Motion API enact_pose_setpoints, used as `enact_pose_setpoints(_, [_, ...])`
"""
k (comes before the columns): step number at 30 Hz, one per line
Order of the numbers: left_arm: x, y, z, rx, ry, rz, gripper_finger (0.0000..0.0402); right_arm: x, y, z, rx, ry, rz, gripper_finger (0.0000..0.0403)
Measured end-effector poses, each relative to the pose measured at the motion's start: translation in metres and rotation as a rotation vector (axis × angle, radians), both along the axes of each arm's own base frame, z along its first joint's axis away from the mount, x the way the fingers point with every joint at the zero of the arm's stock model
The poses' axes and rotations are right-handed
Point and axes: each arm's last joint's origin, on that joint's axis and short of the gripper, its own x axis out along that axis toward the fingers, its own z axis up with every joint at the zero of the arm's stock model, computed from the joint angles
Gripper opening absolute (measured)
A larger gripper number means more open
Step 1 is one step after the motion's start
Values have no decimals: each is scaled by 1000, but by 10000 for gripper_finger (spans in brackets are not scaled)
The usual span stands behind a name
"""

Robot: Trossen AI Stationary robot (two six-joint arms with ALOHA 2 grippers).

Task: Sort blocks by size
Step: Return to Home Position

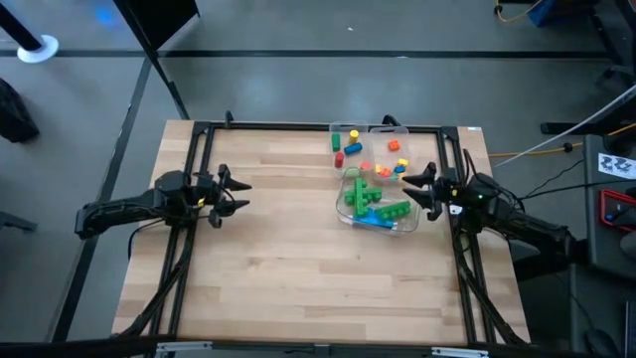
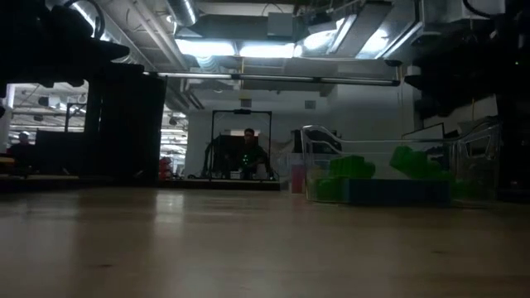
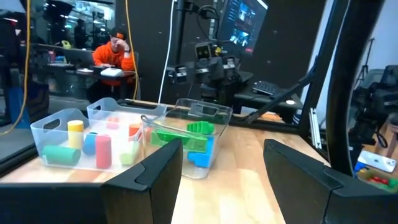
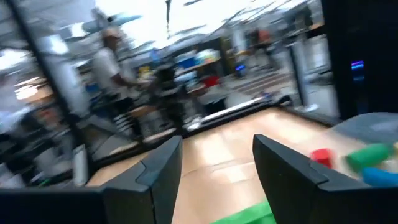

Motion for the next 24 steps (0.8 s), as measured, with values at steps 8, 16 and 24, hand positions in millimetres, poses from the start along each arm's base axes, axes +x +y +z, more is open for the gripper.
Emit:
enact_pose_setpoints(8, [0,1,0,-19,-2,17,210,-3,9,12,-132,-104,269,199])
enact_pose_setpoints(16, [0,1,0,-28,-2,17,210,-2,6,11,-213,-98,159,199])
enact_pose_setpoints(24, [0,1,0,-27,1,17,210,2,-1,-8,-181,107,-19,199])
